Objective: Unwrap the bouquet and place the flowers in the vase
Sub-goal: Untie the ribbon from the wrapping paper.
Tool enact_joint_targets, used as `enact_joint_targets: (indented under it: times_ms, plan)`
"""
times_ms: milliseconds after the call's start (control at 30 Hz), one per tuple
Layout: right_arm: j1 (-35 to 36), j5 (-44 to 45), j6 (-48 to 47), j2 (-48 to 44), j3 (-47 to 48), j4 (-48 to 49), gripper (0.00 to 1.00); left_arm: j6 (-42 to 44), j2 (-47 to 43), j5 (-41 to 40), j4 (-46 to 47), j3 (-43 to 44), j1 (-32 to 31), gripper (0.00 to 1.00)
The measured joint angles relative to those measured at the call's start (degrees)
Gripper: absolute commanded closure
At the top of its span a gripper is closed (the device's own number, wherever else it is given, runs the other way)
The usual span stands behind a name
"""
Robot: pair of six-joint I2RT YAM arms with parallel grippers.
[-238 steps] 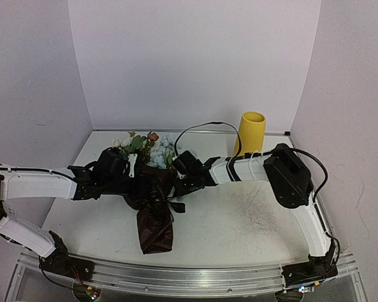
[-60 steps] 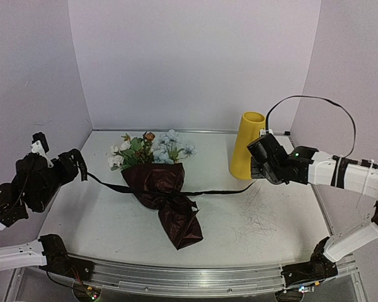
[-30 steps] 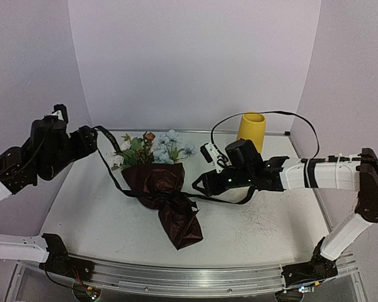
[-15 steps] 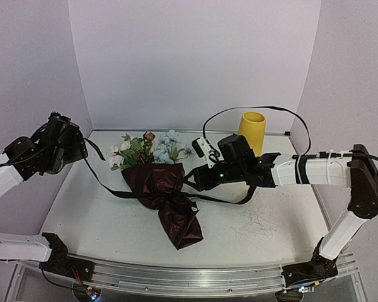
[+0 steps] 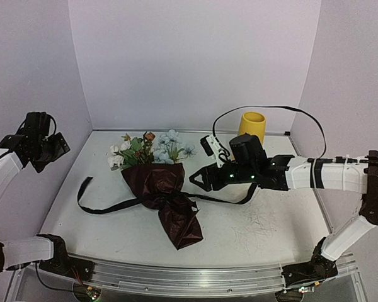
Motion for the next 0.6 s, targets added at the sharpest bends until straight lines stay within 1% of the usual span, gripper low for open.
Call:
enact_joint_targets:
  times_ms: [100,167,233,300,367,400,467,500,600]
  plan:
    - [0.0,0.0,0.0,-1.4,-1.3,0.1,0.41,0.0,0.0,1.5,0.3,0.2,4.8,0.13]
    - [0.0,0.0,0.0,-1.6,-1.7,0.0,0.43,1.0,-0.2,4.7,1.3,0.2,5.6,0.16]
    - [0.0,-0.4,-0.1,-1.6,-1.7,-0.2,0.46,3.1,-0.6,11.6,3.9,-0.1,5.6,0.23]
    - [0.0,-1.3,-0.3,-1.5,-1.7,-0.1,0.53,5.0,-1.4,19.6,7.2,-0.9,5.6,0.30]
    - [0.1,-2.3,-0.5,-0.9,-1.4,-0.2,0.62,6.5,-2.4,27.3,10.9,-3.0,5.4,0.33]
    - [0.1,-2.7,-0.8,-0.1,-1.0,-0.1,0.65,6.8,-2.9,30.8,12.7,-4.5,5.3,0.34]
    - [0.3,-3.6,-0.8,2.0,0.3,-0.2,0.68,7.1,-3.3,36.2,16.0,-8.6,3.5,0.36]
    - [0.4,-4.0,-0.9,3.2,1.0,-0.2,0.70,7.0,-3.4,37.5,17.3,-10.6,1.6,0.37]
    - [1.1,-4.7,-0.8,6.8,3.4,-0.2,0.72,6.2,-3.9,38.7,21.1,-16.5,-8.1,0.40]
